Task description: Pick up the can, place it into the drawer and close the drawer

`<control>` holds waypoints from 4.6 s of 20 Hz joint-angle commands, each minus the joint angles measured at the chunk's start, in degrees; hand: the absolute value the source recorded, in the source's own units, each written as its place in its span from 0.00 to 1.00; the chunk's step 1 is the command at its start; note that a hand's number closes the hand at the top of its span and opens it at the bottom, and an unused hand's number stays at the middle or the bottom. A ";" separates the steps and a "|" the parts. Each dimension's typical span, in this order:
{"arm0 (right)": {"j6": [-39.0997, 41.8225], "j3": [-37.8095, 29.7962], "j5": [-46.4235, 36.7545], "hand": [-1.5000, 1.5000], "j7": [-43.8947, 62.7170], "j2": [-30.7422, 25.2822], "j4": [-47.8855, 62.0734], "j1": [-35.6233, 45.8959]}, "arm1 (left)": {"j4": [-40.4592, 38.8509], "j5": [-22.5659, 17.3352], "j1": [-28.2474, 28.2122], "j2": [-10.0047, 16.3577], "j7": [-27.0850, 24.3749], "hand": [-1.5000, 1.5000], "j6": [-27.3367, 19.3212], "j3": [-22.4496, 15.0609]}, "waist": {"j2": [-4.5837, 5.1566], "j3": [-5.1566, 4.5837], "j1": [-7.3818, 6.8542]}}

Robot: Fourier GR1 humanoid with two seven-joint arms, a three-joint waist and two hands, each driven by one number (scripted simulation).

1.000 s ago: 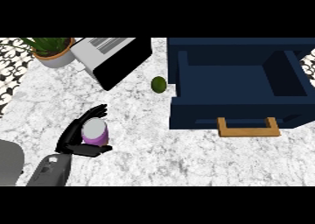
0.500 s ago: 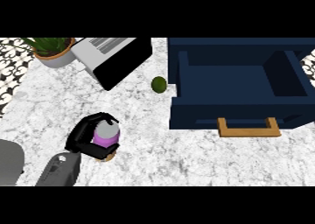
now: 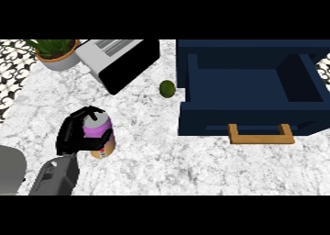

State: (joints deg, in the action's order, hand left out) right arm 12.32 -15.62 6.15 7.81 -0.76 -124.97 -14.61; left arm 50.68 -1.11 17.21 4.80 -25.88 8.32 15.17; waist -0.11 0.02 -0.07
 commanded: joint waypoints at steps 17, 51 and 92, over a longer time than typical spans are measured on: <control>0.87 1.29 -0.47 0.00 -5.36 0.74 -0.97 -5.47 | 33.25 1.90 4.72 -4.75 27.50 1.00 -13.81 -14.42 | 0.01 0.00 0.36; -1.34 0.35 -1.46 0.00 -1.14 0.17 1.11 2.15 | -9.25 -11.91 59.75 -4.80 35.33 1.00 -38.43 -30.57 | 0.54 0.03 2.19; -0.75 2.32 -1.86 0.00 0.79 -2.21 4.05 9.38 | -29.93 -29.55 65.19 -4.80 24.53 0.00 -50.08 -50.65 | 1.94 0.12 7.54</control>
State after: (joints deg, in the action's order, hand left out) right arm 11.66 -14.22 4.34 7.35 -3.07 -120.19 -5.83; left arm 21.52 -29.38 81.64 0.01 -1.59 -40.62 -35.10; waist 1.80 0.17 7.42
